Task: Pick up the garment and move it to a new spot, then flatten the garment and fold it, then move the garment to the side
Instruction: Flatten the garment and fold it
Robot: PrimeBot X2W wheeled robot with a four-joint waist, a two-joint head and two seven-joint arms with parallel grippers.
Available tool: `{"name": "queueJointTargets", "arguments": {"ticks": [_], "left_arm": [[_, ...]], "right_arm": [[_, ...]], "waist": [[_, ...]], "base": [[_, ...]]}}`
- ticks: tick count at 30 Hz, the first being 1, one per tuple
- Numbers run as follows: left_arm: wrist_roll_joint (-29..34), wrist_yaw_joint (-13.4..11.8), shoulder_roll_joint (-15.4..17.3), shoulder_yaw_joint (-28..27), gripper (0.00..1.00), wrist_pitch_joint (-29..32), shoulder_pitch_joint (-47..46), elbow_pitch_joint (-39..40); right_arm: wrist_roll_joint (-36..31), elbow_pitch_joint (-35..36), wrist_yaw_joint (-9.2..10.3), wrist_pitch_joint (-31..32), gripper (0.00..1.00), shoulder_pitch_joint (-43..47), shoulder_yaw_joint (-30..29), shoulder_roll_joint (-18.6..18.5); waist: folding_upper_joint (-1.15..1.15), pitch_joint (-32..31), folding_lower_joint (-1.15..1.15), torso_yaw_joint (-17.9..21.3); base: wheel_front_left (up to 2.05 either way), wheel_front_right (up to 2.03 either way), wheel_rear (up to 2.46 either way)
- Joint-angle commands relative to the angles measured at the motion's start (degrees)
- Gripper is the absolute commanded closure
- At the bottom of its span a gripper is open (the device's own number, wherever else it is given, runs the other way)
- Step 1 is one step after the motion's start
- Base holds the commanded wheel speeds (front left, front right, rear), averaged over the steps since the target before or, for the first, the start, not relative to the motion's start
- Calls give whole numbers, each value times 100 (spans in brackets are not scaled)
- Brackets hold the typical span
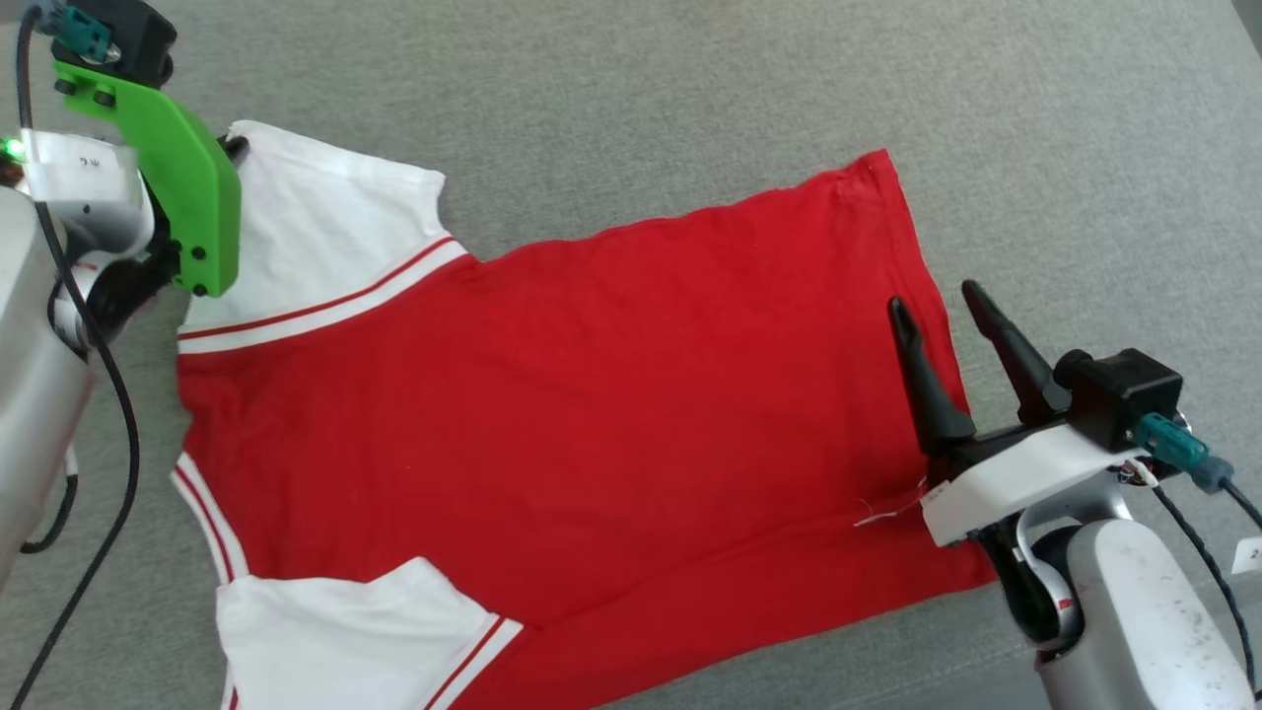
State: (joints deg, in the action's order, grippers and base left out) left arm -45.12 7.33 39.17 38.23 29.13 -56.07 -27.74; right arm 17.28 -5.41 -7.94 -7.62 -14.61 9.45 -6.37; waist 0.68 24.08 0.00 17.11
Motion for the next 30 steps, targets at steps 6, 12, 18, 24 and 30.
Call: {"name": "queueJointTargets", "arguments": {"ticks": [6,12,18,24,30], "left_arm": [[-113,-72,-34,-32,100,-295,434,601],[-128,-239,-5,13,100,-396,812,1458],[-21,-374,35,7,100,-696,1057,2267],[53,-468,38,31,100,-816,1170,2772],[110,-502,-9,74,100,-896,1196,3049]], "right_arm": [[33,223,45,1690,0,-234,-28,-802],[309,360,45,3532,0,-728,-99,-1375],[439,72,45,4769,0,-1367,-63,-1796],[463,-594,45,5203,0,-2001,-135,-1929],[370,-1317,45,5176,0,-2422,-156,-1951]], "waist": [[-68,-523,0,-625],[-68,-594,0,-997],[-68,-414,0,-1299],[-68,-183,0,-1544],[-68,4,0,-1733]], "base": [[0,0,0],[0,0,0],[0,0,0],[0,0,0],[0,0,0]]}}
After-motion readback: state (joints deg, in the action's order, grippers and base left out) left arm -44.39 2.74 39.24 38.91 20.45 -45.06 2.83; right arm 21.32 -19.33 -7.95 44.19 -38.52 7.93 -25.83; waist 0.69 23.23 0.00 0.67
